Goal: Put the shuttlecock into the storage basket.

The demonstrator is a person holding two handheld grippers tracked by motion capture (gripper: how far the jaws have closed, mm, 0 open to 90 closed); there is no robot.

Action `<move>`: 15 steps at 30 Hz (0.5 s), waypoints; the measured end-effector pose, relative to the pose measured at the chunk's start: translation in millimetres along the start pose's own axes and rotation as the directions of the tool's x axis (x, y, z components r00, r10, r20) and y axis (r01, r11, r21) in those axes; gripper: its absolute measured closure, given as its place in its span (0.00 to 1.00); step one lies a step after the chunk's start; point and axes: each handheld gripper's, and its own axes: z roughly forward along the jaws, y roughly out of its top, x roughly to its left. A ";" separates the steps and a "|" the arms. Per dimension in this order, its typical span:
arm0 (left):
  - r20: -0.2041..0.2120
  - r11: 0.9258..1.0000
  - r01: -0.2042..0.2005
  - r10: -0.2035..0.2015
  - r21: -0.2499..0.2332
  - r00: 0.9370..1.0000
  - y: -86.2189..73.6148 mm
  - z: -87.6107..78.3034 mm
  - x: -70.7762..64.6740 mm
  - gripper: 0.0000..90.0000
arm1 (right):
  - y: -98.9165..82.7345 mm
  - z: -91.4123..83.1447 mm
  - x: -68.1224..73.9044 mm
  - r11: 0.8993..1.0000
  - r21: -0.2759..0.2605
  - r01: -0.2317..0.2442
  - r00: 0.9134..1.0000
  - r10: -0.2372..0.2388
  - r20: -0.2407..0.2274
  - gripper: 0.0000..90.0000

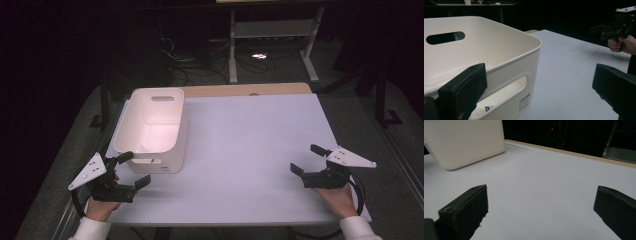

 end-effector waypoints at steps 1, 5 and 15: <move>0.001 1.000 -0.006 0.006 0.001 1.000 -1.8 0.3 0.5 0.00 | 0.0 0.1 -0.1 1.000 -0.001 0.002 1.000 -0.002 0.000 0.00; 0.007 1.000 -0.001 0.001 0.006 1.000 -6.7 2.9 -0.4 0.00 | 0.1 -0.3 -0.4 1.000 -0.004 0.001 1.000 -0.001 0.001 0.00; 0.012 1.000 0.004 -0.004 0.015 1.000 -17.1 6.8 -0.8 0.00 | 0.3 -0.8 0.0 1.000 -0.004 0.002 1.000 -0.002 0.001 0.00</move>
